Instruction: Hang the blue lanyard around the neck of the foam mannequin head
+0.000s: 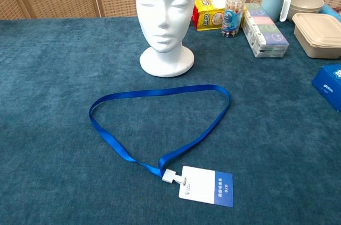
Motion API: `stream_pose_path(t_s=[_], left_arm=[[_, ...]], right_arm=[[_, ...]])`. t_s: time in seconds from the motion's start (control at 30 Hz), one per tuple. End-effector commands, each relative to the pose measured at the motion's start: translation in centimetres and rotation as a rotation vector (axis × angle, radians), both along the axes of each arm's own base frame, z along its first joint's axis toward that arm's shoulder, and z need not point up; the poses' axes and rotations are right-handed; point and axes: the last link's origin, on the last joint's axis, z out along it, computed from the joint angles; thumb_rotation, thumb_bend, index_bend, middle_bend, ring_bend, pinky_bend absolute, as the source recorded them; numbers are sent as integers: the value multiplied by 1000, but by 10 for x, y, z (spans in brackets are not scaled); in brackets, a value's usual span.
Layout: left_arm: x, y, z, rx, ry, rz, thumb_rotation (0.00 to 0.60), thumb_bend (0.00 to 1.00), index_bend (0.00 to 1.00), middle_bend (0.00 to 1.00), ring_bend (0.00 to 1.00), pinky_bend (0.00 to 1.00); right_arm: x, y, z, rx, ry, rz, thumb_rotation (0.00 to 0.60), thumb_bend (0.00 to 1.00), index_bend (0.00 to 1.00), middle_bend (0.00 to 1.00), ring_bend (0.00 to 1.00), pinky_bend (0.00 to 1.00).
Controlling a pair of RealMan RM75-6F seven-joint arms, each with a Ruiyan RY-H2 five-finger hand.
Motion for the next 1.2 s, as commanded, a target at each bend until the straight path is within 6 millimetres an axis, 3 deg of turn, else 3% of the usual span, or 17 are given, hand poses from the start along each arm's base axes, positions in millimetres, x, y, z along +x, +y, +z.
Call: stream_pose_path(t_s=[0.03, 0.3, 0.5, 0.93, 1.2], left_arm=[[0, 1, -1, -4, -2, -1, 583, 134, 462, 567, 470, 384], [4, 3, 1, 7, 1, -14, 582, 133, 462, 567, 469, 384], [3, 7, 3, 9, 5, -12, 585, 133, 462, 567, 470, 384], [1, 27, -6, -22, 0, -22, 581, 133, 462, 567, 470, 384], [-2, 44, -14, -41, -7, -20, 582, 134, 462, 567, 469, 385]], right_arm=[[0, 0, -1, 1, -1, -3, 600, 368, 427, 477, 499, 487], [-2, 0, -1, 7, -3, -7, 600, 368, 428, 478, 499, 488], [2, -11, -1, 0, -19, -1, 600, 368, 428, 479, 500, 497], [39, -77, -22, 21, -35, 59, 598, 369, 427, 503, 521, 514], [70, -101, -54, 43, 11, -49, 600, 366, 423, 565, 660, 743]])
